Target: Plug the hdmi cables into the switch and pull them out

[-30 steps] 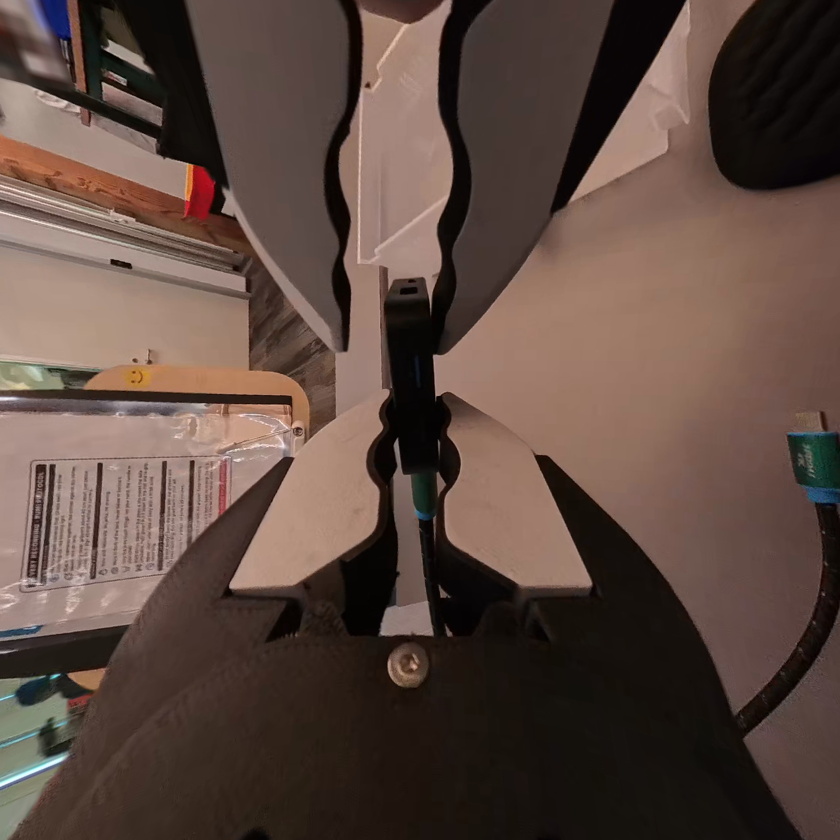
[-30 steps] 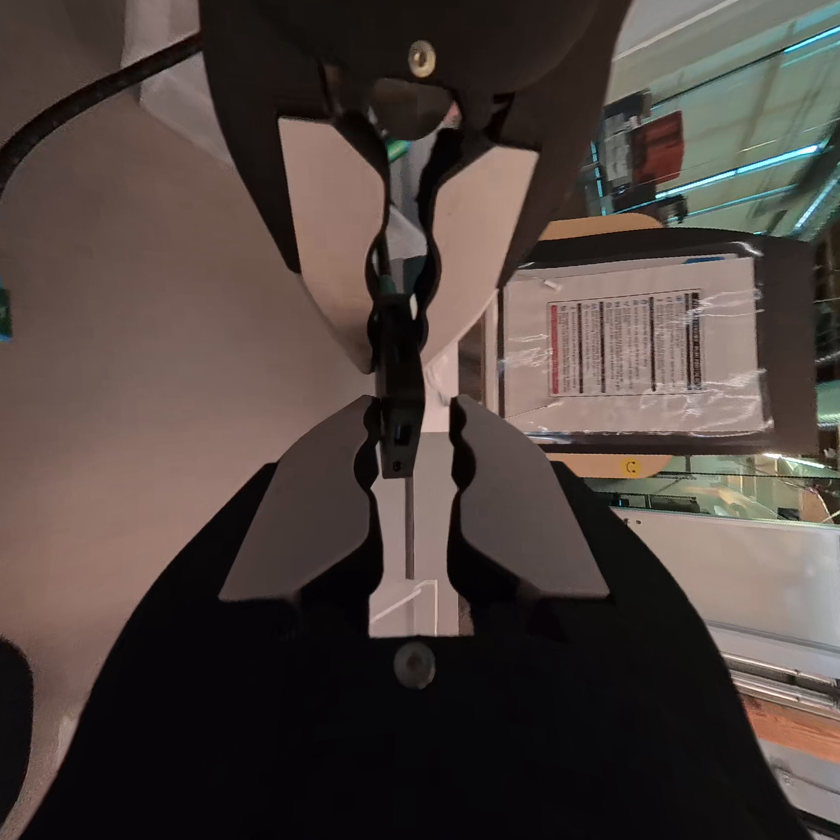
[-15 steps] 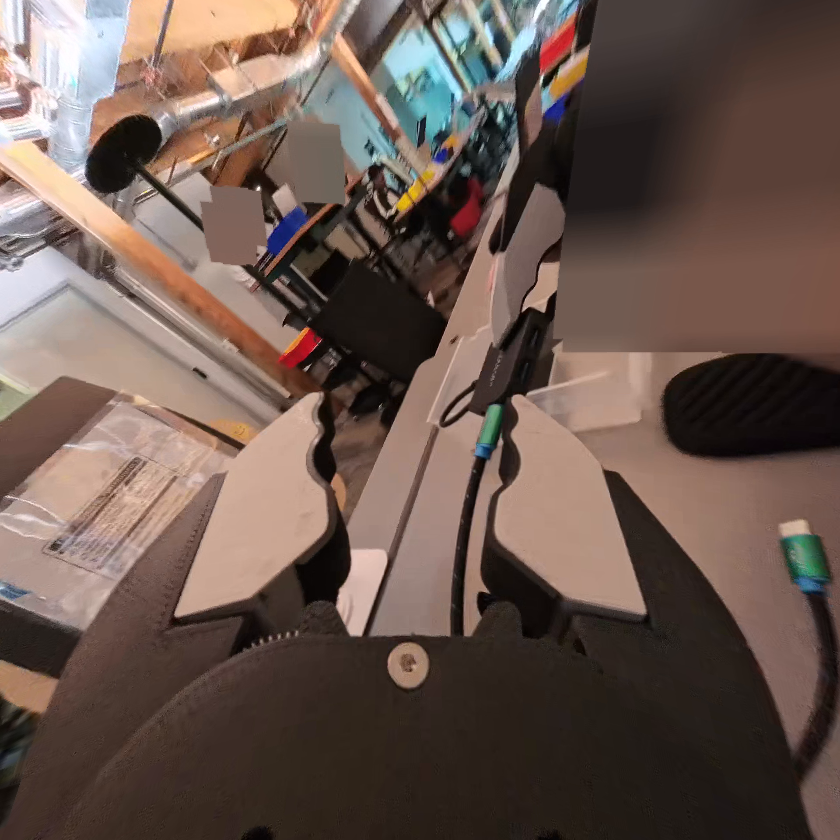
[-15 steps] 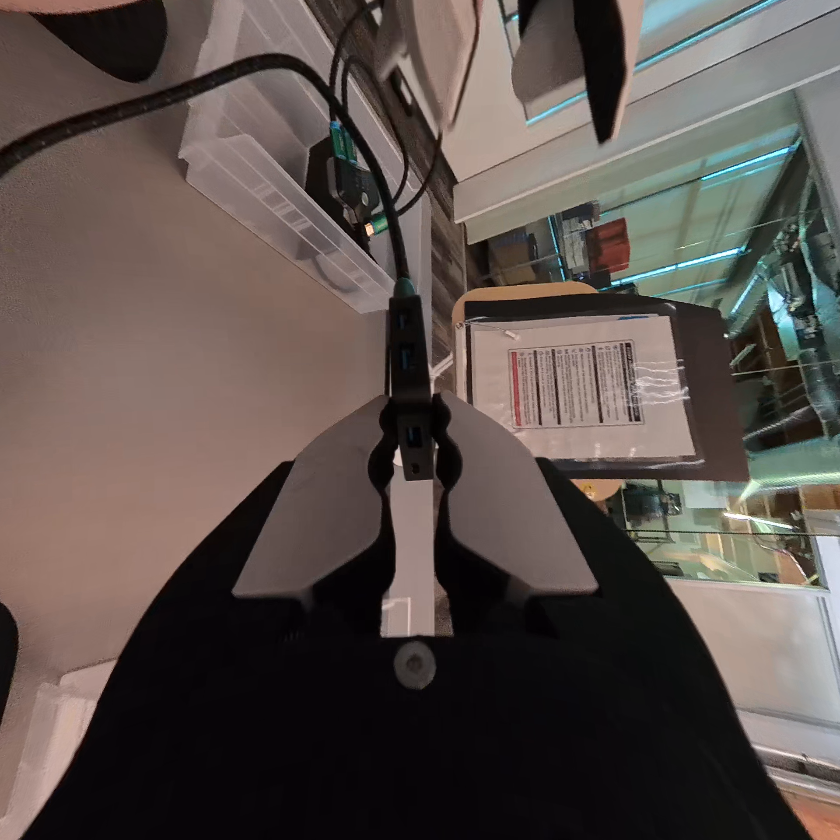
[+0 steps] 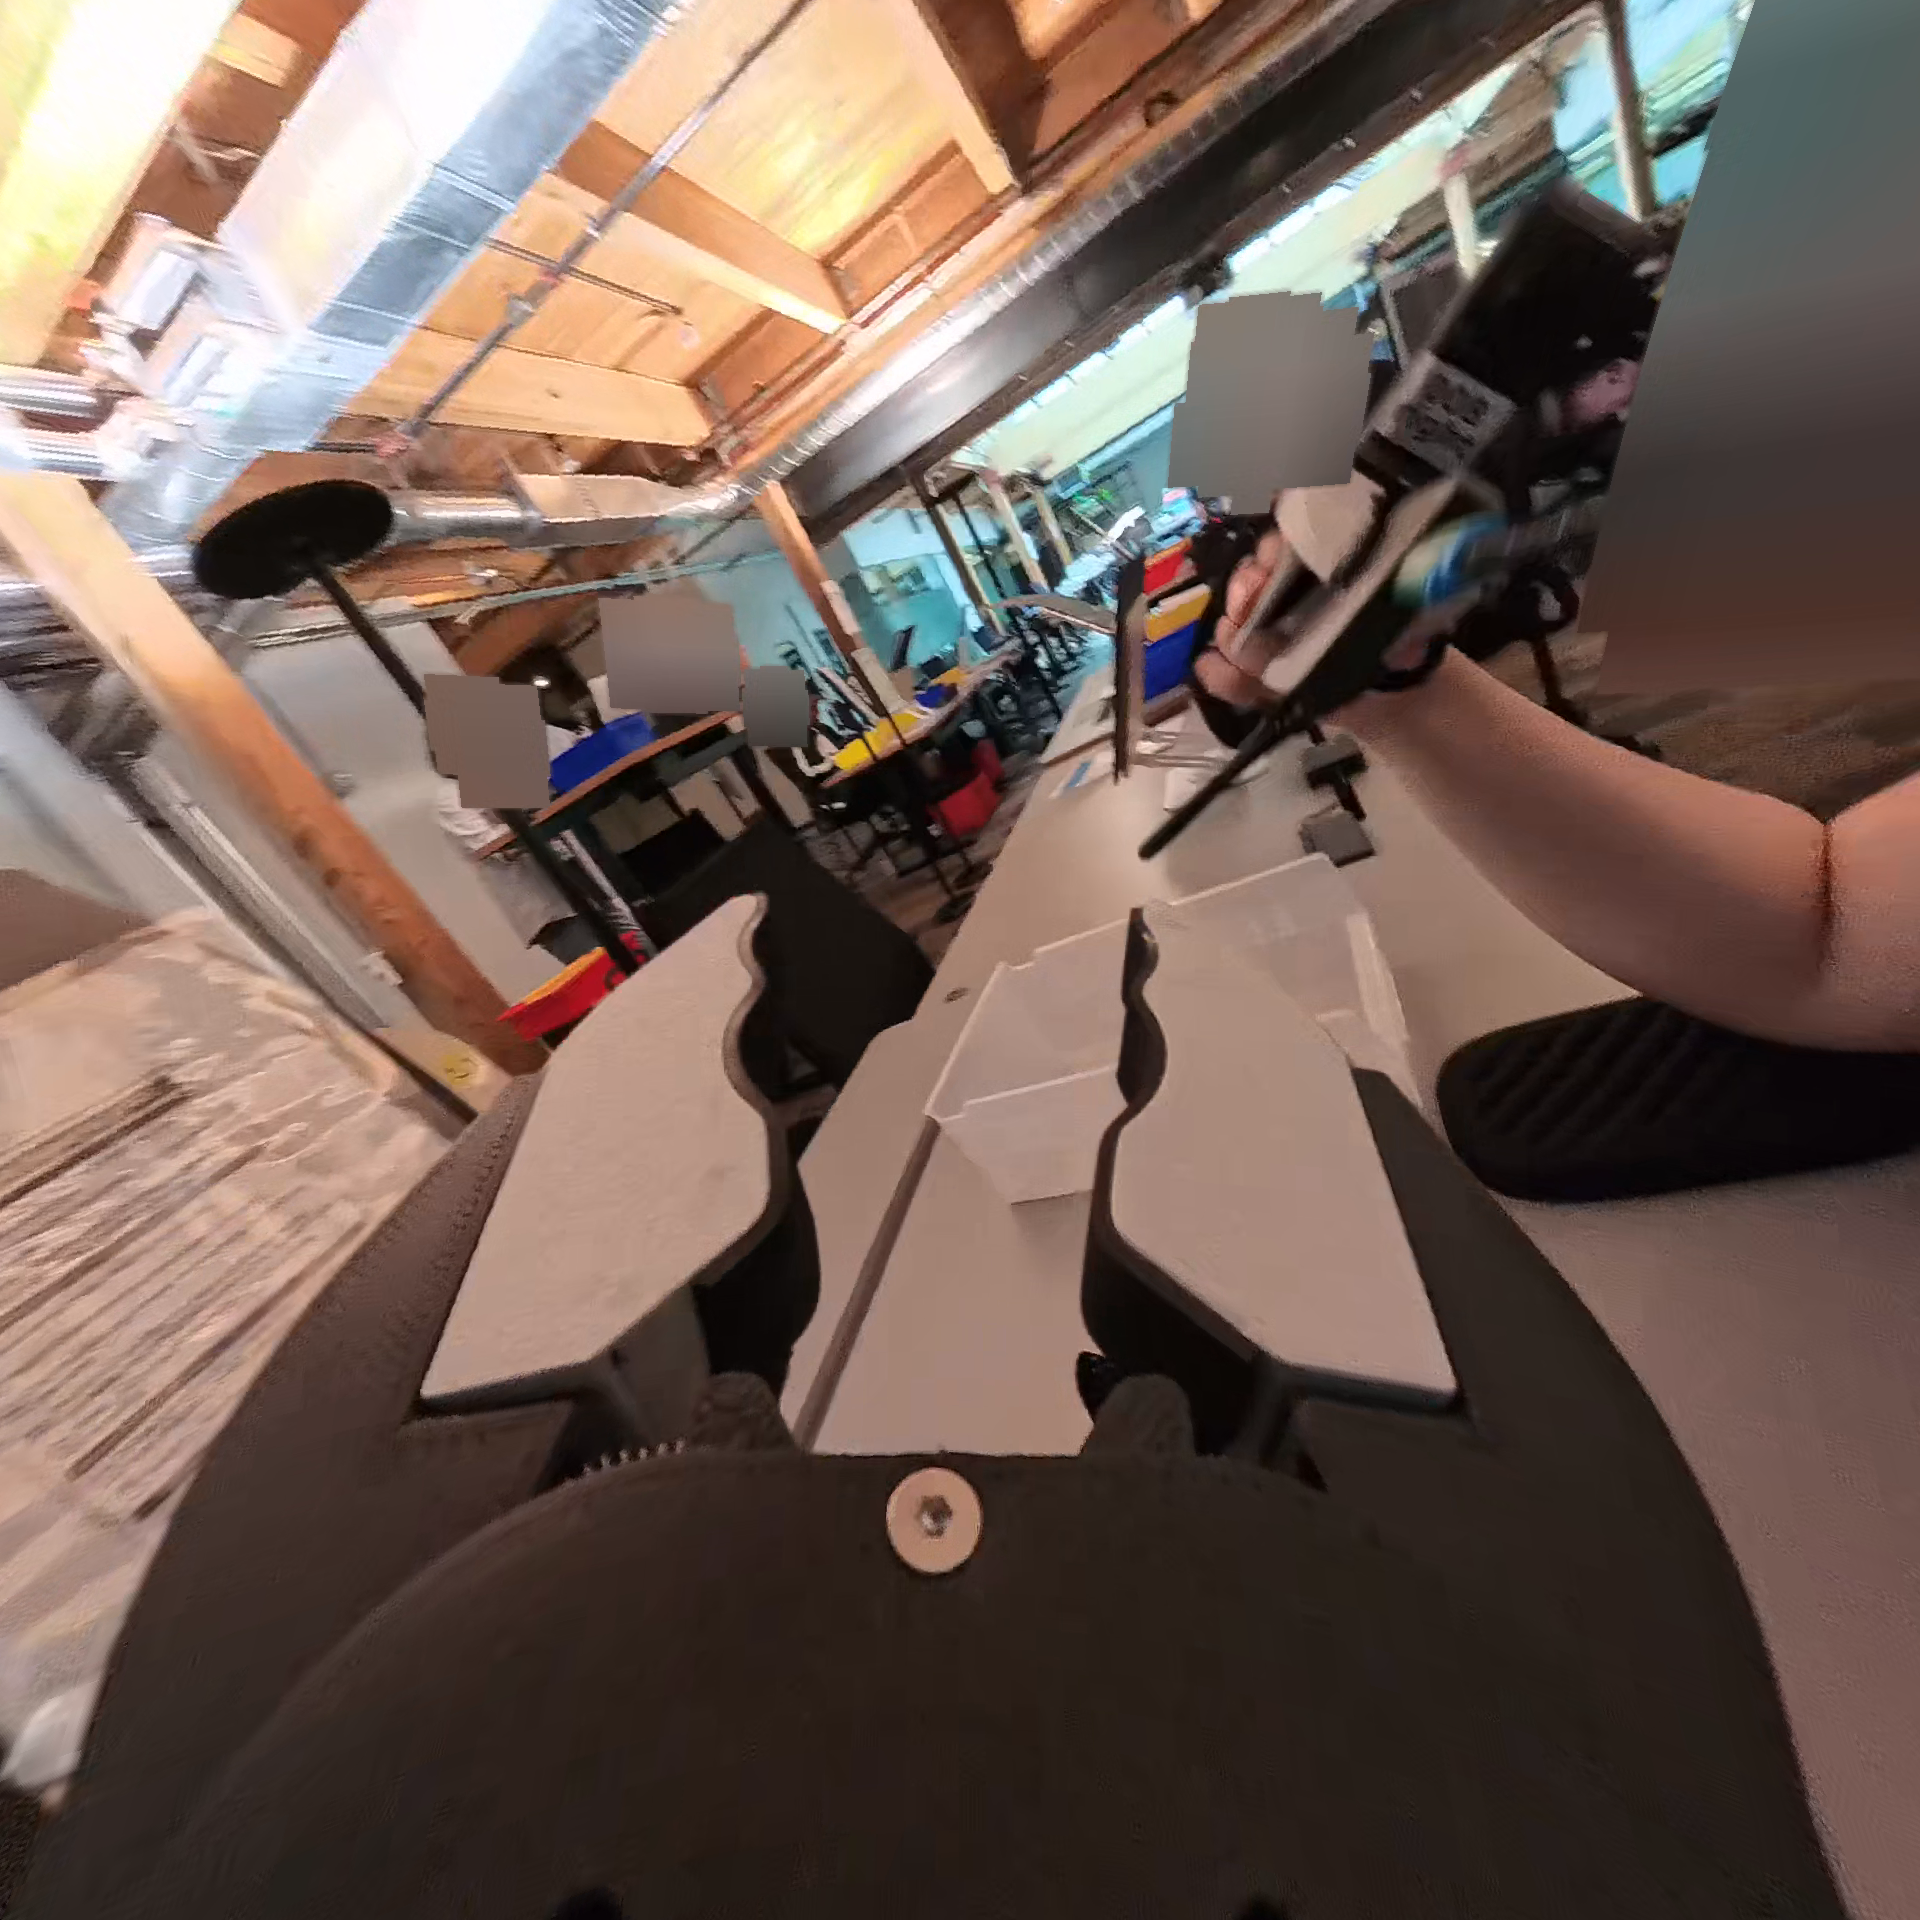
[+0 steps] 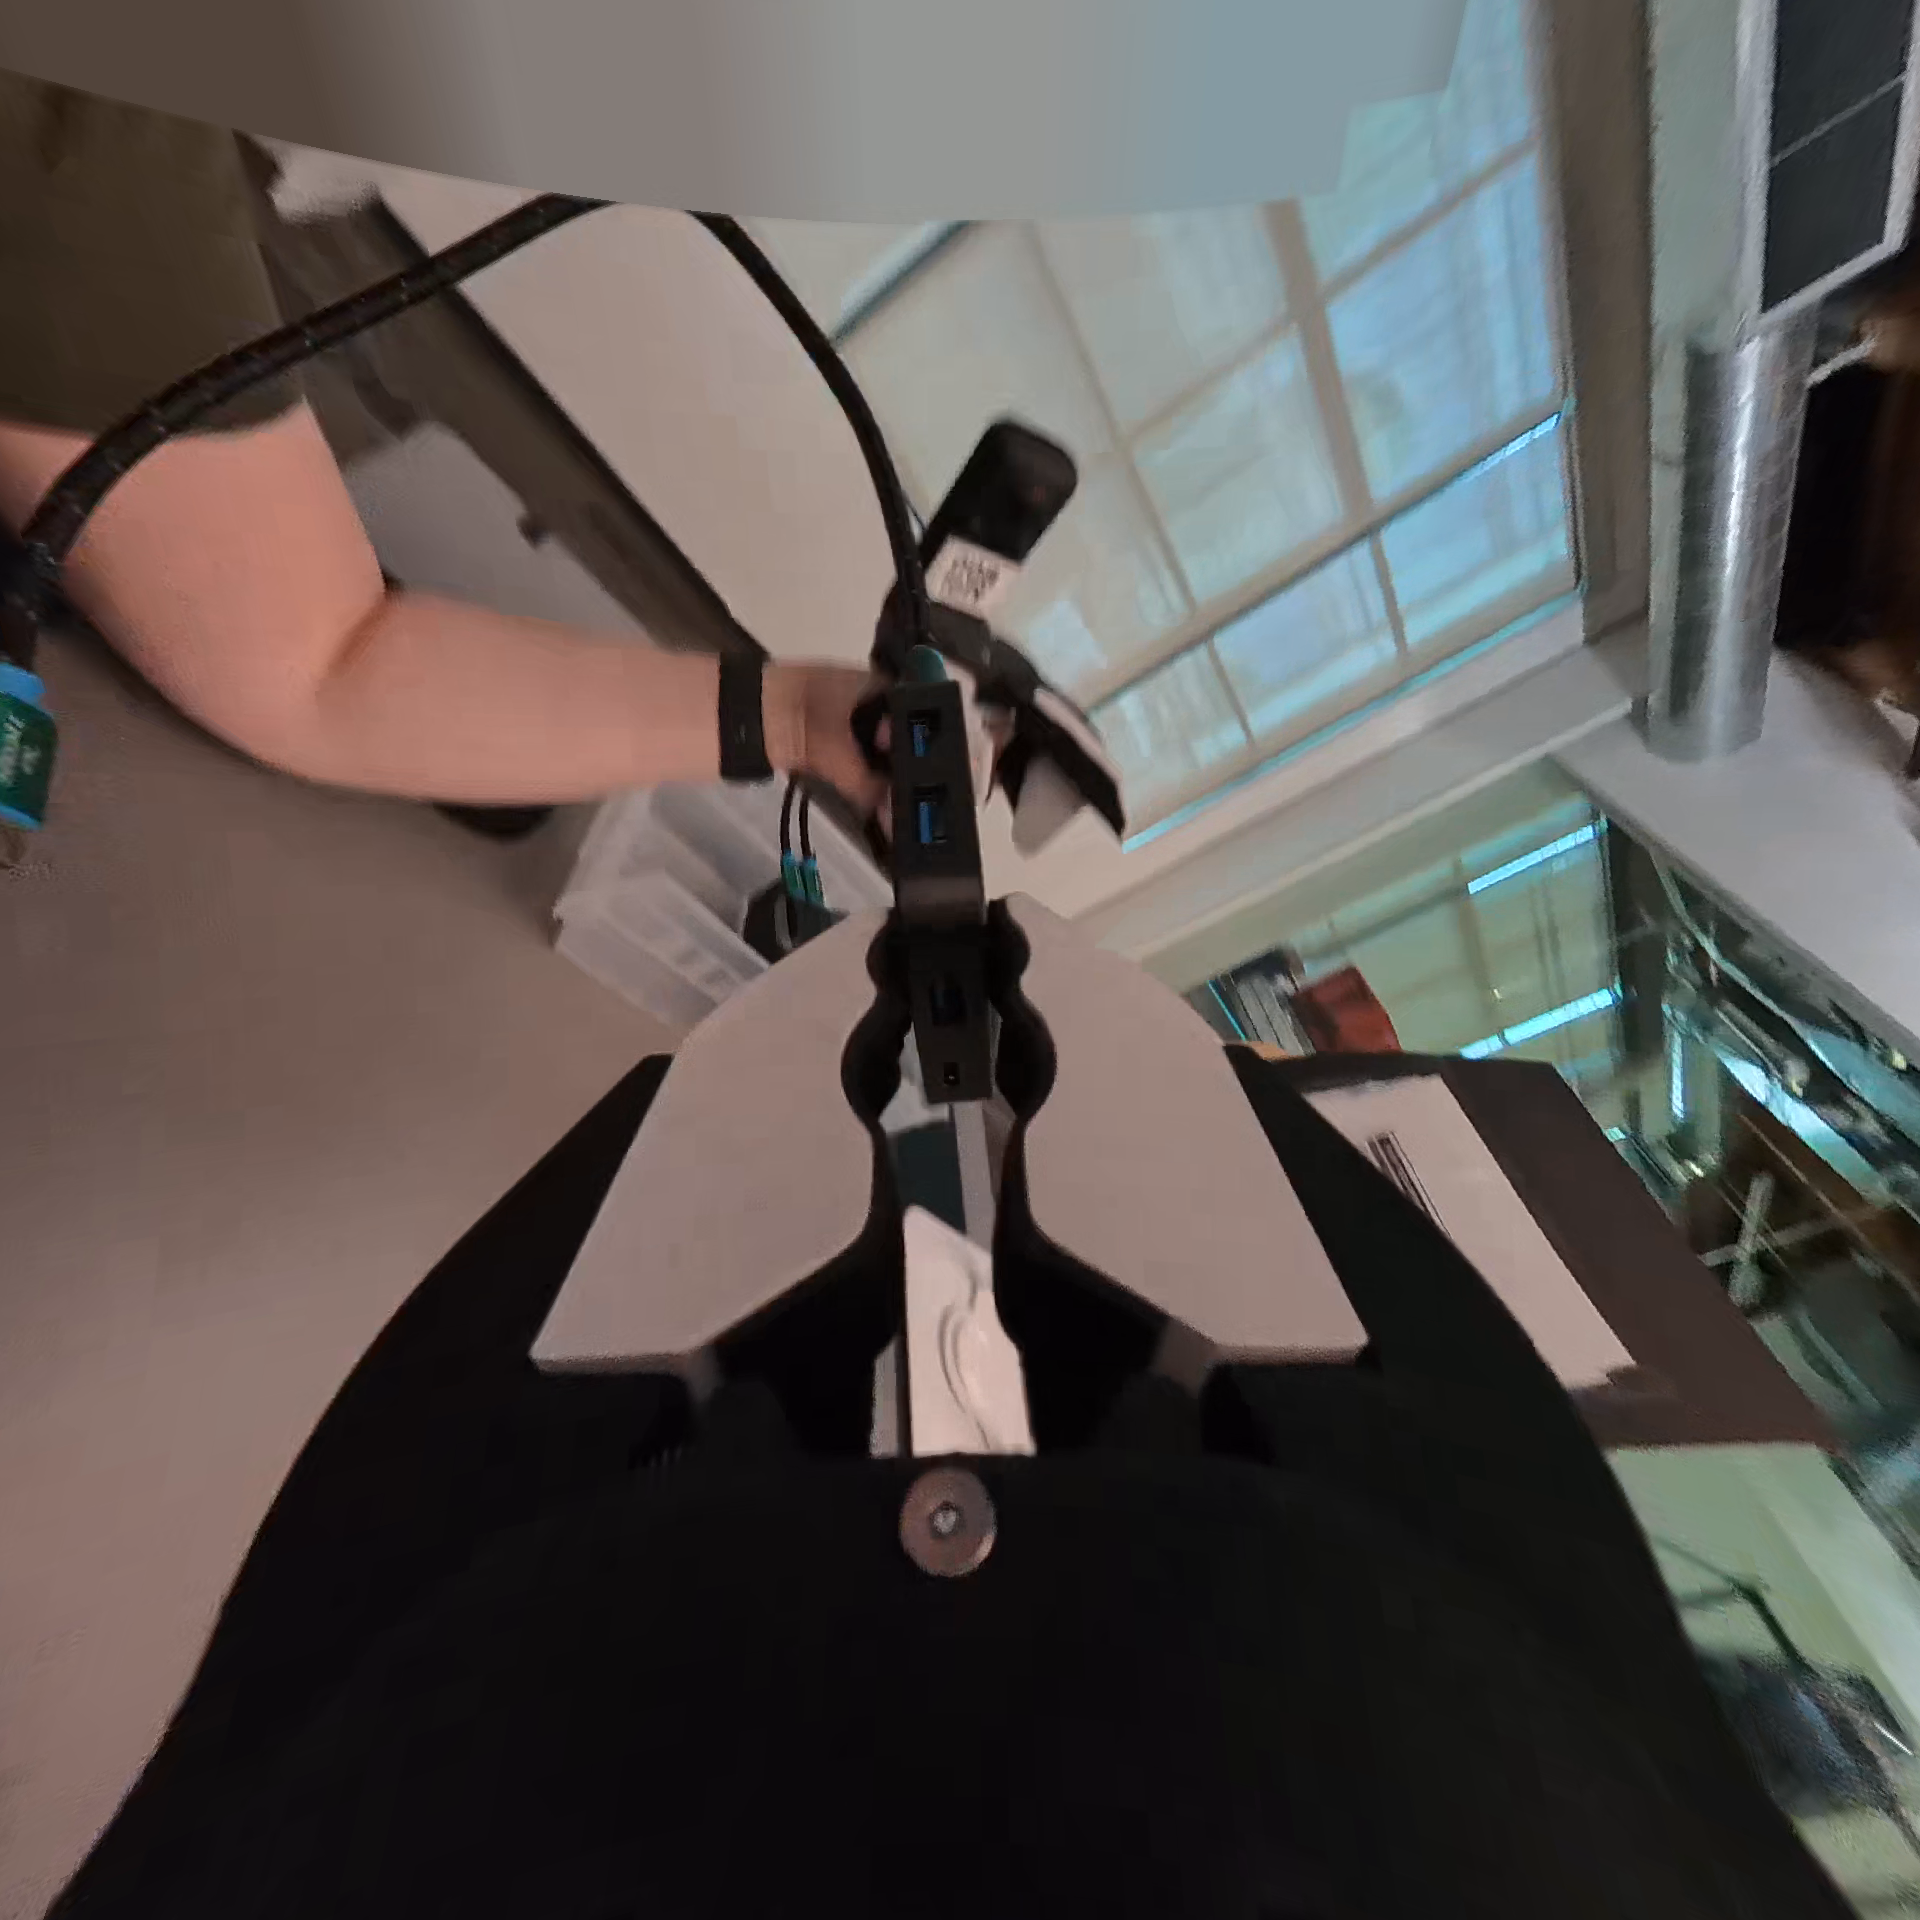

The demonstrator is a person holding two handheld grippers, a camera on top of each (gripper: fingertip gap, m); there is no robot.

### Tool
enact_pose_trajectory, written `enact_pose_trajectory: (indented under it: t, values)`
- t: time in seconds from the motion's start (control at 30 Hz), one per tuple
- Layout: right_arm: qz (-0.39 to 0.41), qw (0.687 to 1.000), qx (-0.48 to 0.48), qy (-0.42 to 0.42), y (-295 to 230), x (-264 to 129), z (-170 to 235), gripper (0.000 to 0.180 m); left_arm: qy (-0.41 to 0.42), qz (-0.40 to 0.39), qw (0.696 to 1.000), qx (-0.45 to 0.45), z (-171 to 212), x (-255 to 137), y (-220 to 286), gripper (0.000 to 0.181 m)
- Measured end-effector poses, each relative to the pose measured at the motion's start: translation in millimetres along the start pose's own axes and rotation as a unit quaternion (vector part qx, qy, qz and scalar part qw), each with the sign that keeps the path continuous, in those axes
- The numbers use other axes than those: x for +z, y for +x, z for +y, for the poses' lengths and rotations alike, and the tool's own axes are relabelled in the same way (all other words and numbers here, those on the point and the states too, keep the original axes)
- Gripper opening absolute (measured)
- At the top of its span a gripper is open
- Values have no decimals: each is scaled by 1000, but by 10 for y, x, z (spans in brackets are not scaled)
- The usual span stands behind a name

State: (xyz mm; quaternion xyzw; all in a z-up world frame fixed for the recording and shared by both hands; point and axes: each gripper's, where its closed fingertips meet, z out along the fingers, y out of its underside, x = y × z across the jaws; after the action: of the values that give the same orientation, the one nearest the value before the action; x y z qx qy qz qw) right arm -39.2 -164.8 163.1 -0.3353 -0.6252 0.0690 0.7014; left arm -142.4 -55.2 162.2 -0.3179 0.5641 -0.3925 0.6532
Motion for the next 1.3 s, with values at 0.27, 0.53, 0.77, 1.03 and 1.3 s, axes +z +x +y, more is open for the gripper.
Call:
enact_pose_trajectory:
  t: [0.27, 0.53, 0.77, 1.03, 1.3]
  values:
    - [-4, 990, 79, 119, 89, 198, 94, 15, 86, 103, 991, 21, -117, 617, 607, 62]
    - [-3, 947, 184, 265, 186, 268, 99, 15, 144, 59, 986, 51, -222, 803, 702, 18]
    - [0, 907, 271, 322, 263, 243, 414, 15, 100, 28, 994, 44, -27, 880, 565, 16]
    - [83, 943, 272, 175, 414, 274, 908, 34, -77, -29, 988, 131, 318, 713, 228, 14]
    - [137, 986, 40, -91, 402, 283, 910, 41, -293, -150, 897, 296, 719, 341, -277, 13]
